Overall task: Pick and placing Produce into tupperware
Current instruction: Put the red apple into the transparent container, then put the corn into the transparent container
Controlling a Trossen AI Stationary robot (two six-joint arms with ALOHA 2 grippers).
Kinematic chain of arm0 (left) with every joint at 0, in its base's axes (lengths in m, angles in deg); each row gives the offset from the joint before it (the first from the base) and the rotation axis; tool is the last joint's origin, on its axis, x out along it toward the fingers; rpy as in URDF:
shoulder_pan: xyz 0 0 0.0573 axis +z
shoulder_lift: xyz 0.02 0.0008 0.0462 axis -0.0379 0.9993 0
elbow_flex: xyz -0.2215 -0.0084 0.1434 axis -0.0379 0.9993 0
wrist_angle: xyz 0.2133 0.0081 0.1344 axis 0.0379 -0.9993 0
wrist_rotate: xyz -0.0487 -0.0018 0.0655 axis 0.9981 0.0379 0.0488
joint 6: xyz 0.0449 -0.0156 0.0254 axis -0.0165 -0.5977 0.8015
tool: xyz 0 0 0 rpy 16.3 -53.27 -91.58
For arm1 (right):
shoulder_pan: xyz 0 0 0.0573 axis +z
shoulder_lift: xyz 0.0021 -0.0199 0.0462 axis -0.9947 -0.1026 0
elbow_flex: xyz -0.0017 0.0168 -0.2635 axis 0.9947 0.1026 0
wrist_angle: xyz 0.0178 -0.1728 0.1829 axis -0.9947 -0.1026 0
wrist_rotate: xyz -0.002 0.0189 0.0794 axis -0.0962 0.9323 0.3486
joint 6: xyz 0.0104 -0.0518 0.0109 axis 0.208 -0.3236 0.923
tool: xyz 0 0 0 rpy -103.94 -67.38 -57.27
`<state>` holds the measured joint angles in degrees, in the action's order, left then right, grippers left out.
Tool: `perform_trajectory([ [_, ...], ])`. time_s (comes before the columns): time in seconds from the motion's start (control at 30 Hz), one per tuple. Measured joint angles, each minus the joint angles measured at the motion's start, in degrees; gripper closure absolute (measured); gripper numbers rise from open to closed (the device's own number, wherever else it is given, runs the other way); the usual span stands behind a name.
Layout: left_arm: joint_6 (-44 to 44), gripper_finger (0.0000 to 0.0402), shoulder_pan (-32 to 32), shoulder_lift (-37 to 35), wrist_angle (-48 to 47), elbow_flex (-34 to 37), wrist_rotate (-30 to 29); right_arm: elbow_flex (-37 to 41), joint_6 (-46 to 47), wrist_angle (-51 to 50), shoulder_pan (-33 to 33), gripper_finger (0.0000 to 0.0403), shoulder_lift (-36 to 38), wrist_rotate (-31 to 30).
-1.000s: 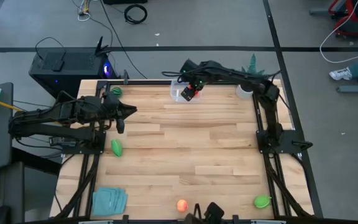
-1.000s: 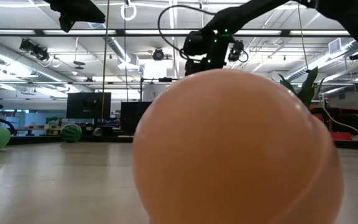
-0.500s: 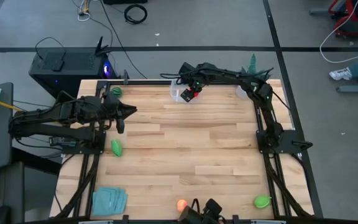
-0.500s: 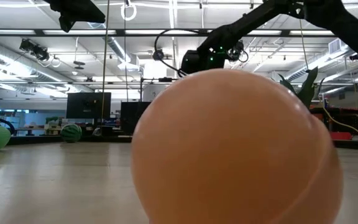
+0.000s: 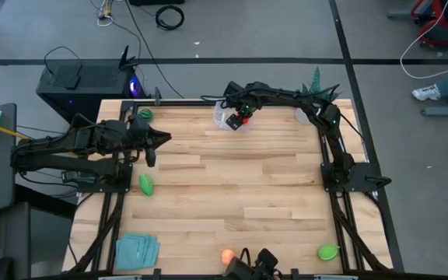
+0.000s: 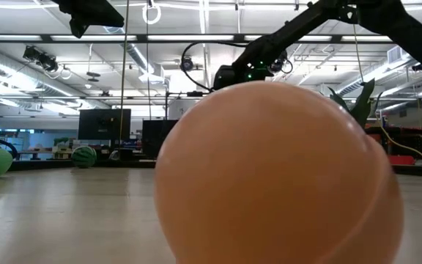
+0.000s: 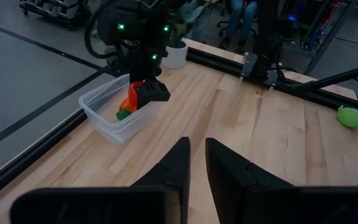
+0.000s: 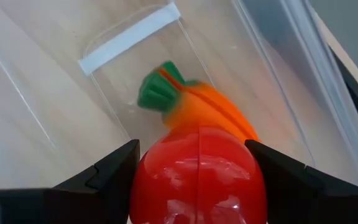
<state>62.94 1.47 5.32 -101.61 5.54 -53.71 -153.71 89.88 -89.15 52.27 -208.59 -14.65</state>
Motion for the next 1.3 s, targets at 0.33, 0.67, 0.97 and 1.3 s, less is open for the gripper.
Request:
perform_trajectory([
  [0.33, 0.0, 0.0344, 0.0, 0.0, 0.0, 0.0, 0.02, 0.17, 0.0, 0.28, 0.02, 0.0103, 0.0, 0.0],
  [0.67, -0.47, 0.0344, 0.0, 0.02, 0.0, 0.0, 0.01, 0.25, 0.57, -0.6, 0.13, 0.009, 0.78, 0.44],
  [0.97, -4.94, 0.0345, 0.0, 0.0, 0.46, 0.0, 0.02, 0.25, -0.5, -1.96, 1.15, 0.0092, 10.44, 0.83],
  [1.3, -6.48, 0.0355, 0.0, 0.02, 0.84, 0.0, 0.02, 0.23, -1.51, -3.97, 10.13, 0.0133, 25.9, -0.04],
])
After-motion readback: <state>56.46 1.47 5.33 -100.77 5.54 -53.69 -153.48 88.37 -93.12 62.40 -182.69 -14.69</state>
